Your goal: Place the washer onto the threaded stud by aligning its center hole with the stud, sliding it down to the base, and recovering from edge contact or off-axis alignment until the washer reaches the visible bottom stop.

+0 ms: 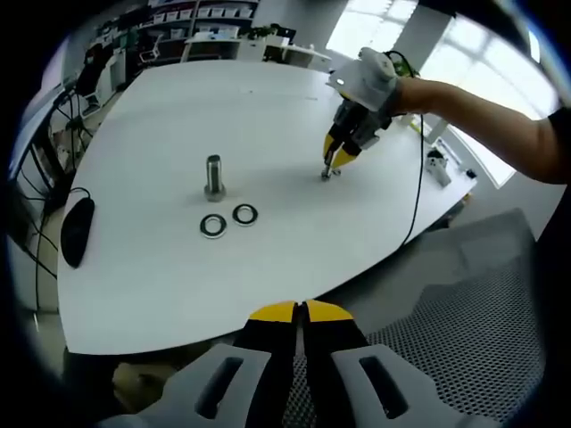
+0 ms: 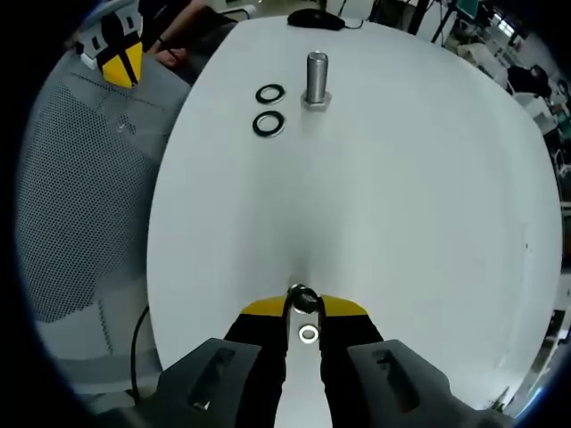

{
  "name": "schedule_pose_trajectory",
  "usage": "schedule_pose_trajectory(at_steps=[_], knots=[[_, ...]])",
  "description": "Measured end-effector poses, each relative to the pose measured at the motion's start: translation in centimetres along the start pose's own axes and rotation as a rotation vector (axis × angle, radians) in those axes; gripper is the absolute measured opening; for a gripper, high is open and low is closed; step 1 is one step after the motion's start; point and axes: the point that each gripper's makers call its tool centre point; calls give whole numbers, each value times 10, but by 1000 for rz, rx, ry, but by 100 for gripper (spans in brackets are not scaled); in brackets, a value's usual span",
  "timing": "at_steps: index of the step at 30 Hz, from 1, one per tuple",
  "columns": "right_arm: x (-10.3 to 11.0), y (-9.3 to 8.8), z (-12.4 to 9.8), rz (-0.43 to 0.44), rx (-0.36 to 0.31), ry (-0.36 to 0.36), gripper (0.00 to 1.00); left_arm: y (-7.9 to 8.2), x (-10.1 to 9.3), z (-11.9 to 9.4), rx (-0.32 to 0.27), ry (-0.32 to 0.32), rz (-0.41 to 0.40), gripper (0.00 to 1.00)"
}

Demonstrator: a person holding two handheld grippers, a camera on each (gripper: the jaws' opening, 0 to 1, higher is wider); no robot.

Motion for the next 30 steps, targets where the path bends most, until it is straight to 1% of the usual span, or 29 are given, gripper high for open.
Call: schedule_pose_trajectory(at_steps=[16,24,30], knots=[[5,1,13,4,14,16,13,0,0,0,-1,-3,-1,0],[3,3,13,14,6,13,13,0,0,0,-1,-3,-1,0],[6,4,12,8,6,10,13,0,1,0,-1,-2,-1,0]])
Point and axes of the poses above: the point that each gripper's makers call its tool centre point, and the gripper's own axes: z roughly forward along the fingers, x roughly to its left, y roughly out of its top, and after that the axes turned 8 degrees about -y, right-handed
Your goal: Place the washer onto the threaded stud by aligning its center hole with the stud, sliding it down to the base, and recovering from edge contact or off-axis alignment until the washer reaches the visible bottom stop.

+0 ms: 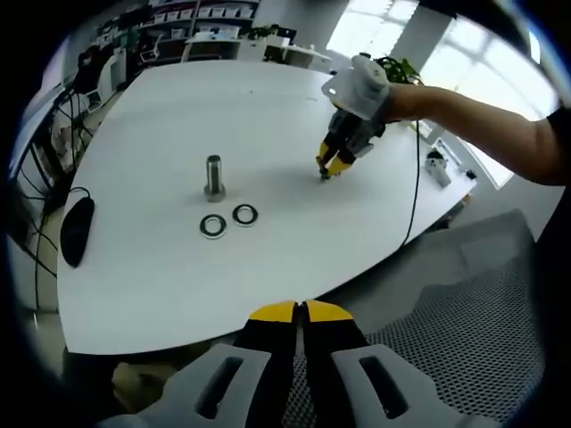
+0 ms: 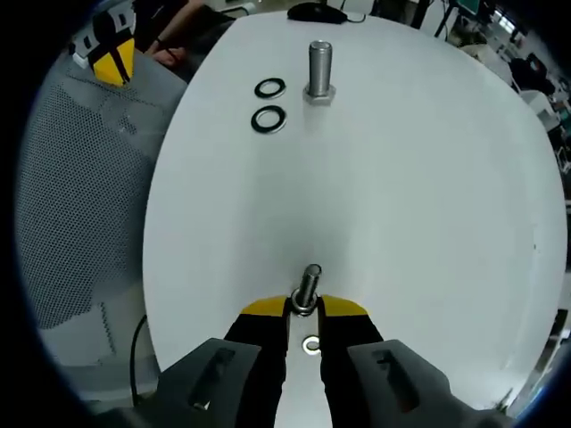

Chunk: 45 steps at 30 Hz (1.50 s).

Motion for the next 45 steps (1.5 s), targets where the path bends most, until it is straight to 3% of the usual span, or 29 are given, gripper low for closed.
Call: schedule_pose_trajectory(at_steps=[16,20,26,37,42,45], knots=[[-1,0,-5,15,-49,-42,12,0,0,0,4,-1,0,0],[-3,4,-11,39,-108,-69,12,-1,0,0,5,-1,-1,0],[4,-1,-11,66,-144,-99,12,-1,0,0,9,-2,1,0],[10,-4,3,48,-113,-100,12,-1,0,0,6,-2,3,0],[15,-6,7,42,-79,-56,13,0,0,0,3,-2,2,0],[13,-2,5,70,-95,-58,14,0,0,0,0,-2,2,0]])
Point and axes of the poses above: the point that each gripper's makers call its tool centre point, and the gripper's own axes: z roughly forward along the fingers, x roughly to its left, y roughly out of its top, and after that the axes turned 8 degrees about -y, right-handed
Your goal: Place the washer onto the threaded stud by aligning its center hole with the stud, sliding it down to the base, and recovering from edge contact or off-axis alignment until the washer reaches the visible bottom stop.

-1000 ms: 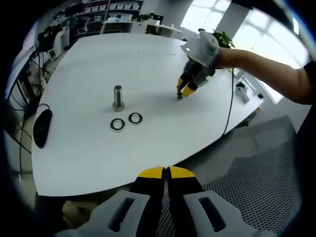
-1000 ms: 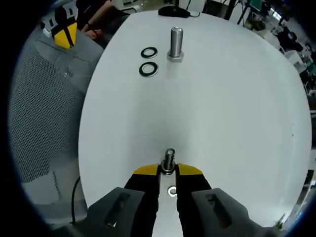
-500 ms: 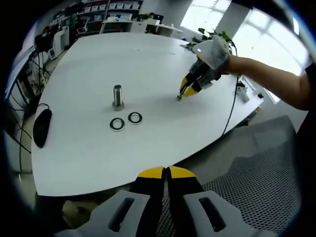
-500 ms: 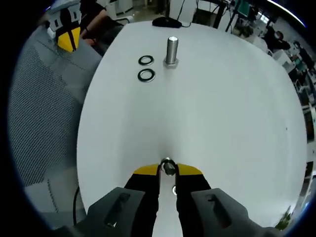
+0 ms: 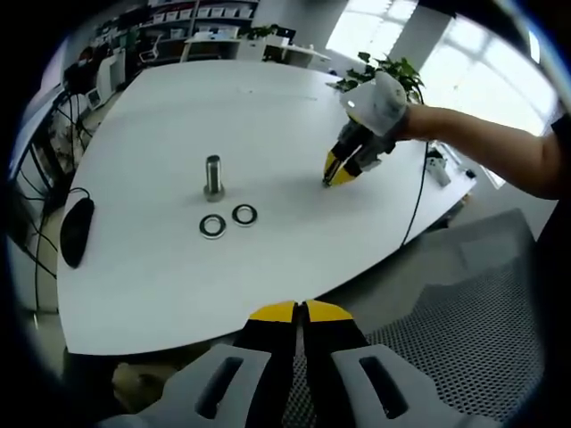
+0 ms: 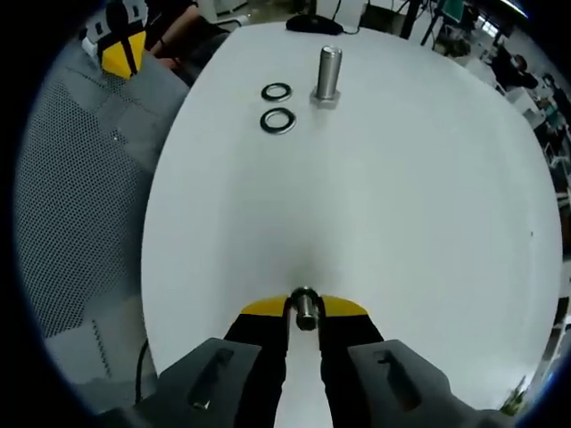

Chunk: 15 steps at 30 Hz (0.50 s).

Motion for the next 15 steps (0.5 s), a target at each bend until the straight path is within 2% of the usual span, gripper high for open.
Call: schedule_pose_trajectory(at_steps=[4,8,15], knots=[[-3,-3,-3,36,1,-7,25,0,0,0,1,-1,2,0],[-5,-10,-9,54,-2,-15,28,0,-1,0,2,-3,5,0],[-15,-32,-17,121,4,-42,28,0,-2,1,6,-6,11,0]])
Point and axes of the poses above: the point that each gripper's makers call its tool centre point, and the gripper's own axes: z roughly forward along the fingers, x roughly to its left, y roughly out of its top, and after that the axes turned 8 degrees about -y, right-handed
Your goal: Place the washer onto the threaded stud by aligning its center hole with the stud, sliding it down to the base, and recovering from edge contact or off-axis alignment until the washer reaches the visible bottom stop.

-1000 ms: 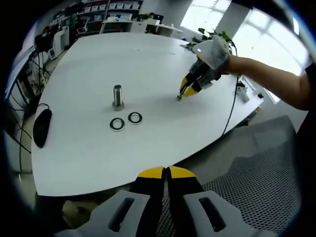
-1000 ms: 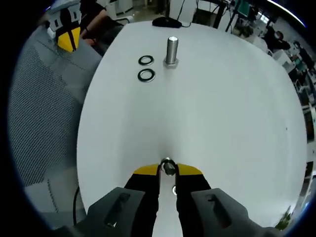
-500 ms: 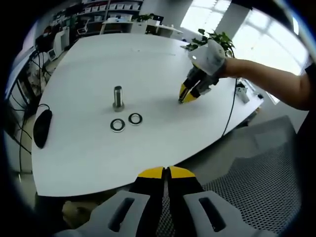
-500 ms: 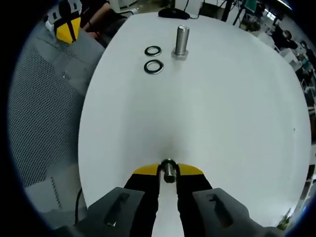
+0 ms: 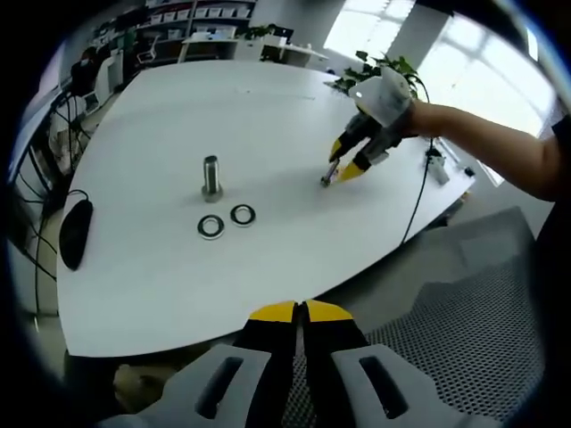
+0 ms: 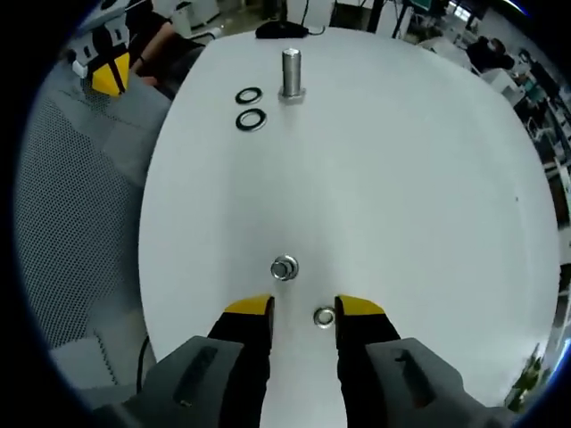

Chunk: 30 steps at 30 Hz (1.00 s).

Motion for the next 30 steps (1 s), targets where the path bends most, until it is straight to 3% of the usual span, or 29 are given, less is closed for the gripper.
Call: schedule_pose_trajectory(at_steps=[7,12,24,28,30], knots=[[-10,-15,7,65,9,-7,28,0,0,0,0,-2,3,0],[-14,-15,12,89,4,4,28,0,0,0,1,-2,4,0],[-11,-18,18,50,24,4,26,0,0,0,3,-2,3,0],[-12,-17,18,46,9,-3,15,1,-1,0,1,-4,8,0],[-13,-16,18,41,6,-4,15,1,-1,0,-3,-6,10,0]])
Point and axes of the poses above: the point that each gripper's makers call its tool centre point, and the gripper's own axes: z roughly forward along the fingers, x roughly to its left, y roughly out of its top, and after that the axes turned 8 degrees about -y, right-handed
